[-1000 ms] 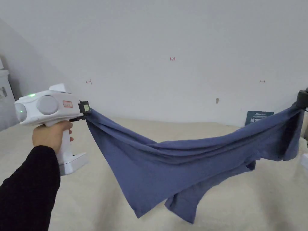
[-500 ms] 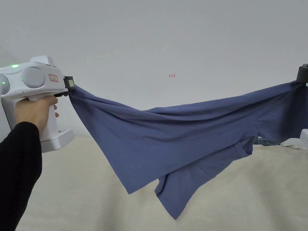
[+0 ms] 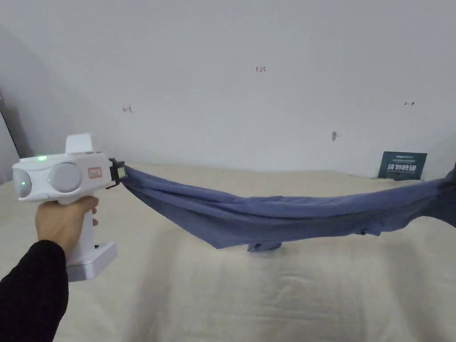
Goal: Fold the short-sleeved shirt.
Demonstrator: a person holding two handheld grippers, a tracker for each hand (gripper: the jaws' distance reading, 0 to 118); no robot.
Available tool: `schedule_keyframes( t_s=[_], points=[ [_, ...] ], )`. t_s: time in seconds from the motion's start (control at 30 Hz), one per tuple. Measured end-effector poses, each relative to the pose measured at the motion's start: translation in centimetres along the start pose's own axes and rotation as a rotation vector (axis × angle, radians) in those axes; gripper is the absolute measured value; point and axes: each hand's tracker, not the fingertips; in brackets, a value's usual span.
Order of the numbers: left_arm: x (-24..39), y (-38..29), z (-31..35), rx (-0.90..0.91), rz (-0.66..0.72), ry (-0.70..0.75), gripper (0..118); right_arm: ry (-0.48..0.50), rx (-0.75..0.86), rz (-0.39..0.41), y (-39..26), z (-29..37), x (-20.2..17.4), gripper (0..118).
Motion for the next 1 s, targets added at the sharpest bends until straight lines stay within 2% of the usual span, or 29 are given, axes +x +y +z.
schedule_keyframes(
  t_s=[0.3, 0.4, 0.6, 1.0],
  points=[
    [-4.5, -18.6, 1.3, -0.316, 0.048, 0.036, 11, 0.001, -0.238, -0.067, -15.2, 10.2, 0.3, 6],
    [-5.7, -22.9, 2.3, -0.399, 0.038, 0.054, 11, -0.001, -0.298, -0.101, -18.9, 13.7, 0.4, 6],
    [-6.8, -27.0, 5.3, -0.452, 0.075, 0.063, 11, -0.013, -0.375, -0.106, -24.3, 19.4, 0.9, 6],
    [-9.0, -29.0, 11.8, -0.468, 0.057, 0.085, 11, -0.021, -0.444, -0.107, -27.6, 26.1, 3.7, 6]
  ],
)
